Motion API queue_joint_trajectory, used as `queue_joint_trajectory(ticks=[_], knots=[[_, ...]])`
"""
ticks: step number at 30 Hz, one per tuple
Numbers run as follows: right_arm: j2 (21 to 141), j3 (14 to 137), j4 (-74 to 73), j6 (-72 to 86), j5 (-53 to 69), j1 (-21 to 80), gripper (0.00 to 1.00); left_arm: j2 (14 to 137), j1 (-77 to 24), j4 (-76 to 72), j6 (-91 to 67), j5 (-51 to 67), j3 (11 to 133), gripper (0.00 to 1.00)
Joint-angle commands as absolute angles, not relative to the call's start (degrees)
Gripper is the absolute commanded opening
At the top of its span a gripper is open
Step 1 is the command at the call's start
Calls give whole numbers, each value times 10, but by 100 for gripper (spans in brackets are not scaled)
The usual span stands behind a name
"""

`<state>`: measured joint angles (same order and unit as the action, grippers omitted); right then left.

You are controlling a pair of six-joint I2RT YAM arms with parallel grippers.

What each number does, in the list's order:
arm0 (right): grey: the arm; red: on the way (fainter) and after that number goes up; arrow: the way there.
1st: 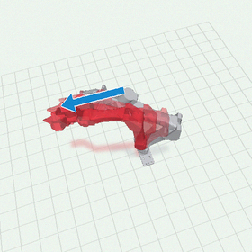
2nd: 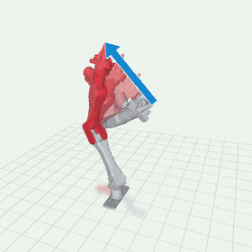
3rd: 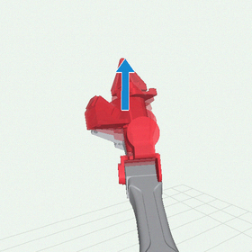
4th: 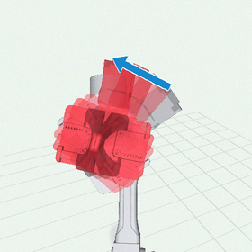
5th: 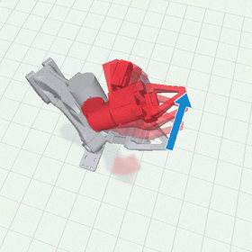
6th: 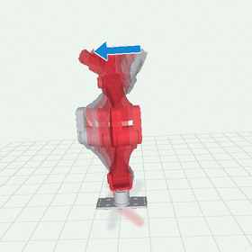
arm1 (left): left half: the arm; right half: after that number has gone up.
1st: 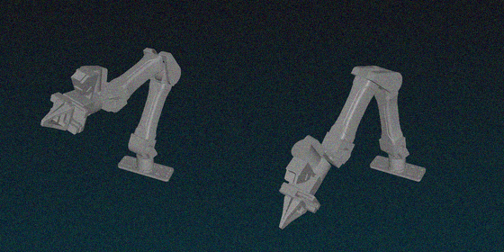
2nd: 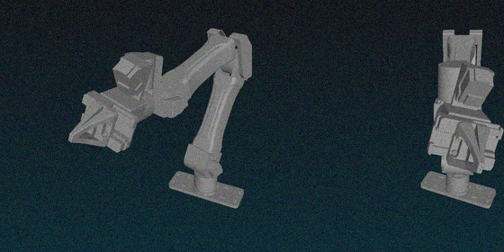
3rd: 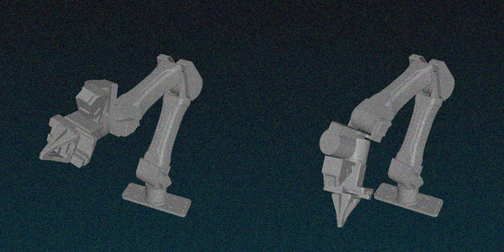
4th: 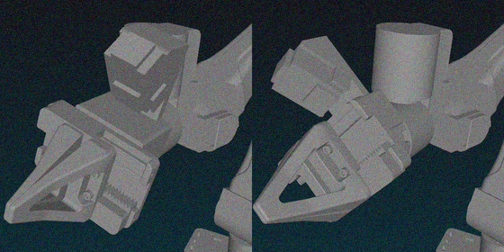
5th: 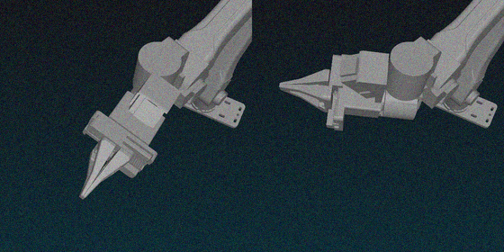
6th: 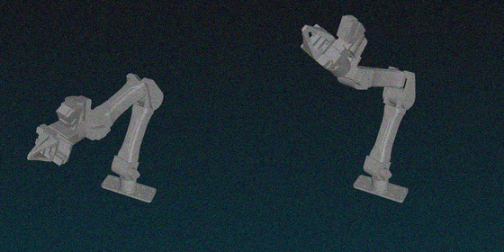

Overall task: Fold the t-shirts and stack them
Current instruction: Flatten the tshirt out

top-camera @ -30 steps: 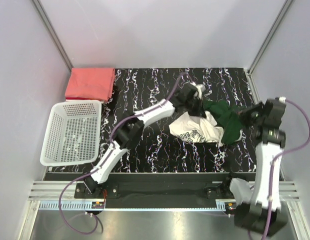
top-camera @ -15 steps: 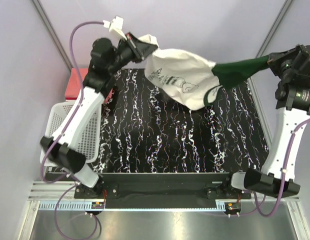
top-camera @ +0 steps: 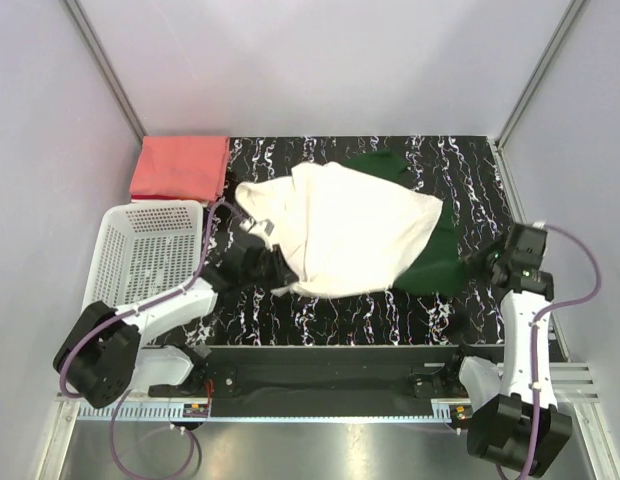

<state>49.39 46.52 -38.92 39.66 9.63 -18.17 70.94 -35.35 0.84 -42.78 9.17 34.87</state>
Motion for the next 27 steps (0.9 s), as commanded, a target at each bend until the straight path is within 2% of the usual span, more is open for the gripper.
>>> queue_joint_trajectory(ticks=[1, 4, 5, 7, 9, 10, 16, 22, 27], knots=[[485, 425, -367, 414, 118, -185, 2, 675, -355, -40, -441, 19, 304, 31], [484, 411, -372, 413, 127, -185, 14, 670, -356, -2, -436, 3, 301, 45], [482, 405, -374, 417, 134, -185, 21, 660, -357, 23, -426, -10, 305, 52], [475, 383, -374, 423, 151, -185, 27, 649, -360, 53, -410, -44, 322, 58], [468, 374, -382, 423, 142, -185, 42, 630, -363, 94, -386, -74, 335, 61], [467, 369, -387, 423, 132, -185, 45, 626, -363, 103, -377, -97, 345, 62], [451, 409, -431, 420, 45, -185, 50, 677, -363, 159, -323, -125, 407, 72], [458, 462, -434, 385, 45, -185, 50, 745, -362, 164, -331, -70, 417, 69], [507, 460, -411, 397, 79, -185, 52, 740, -364, 171, -328, -60, 391, 69]])
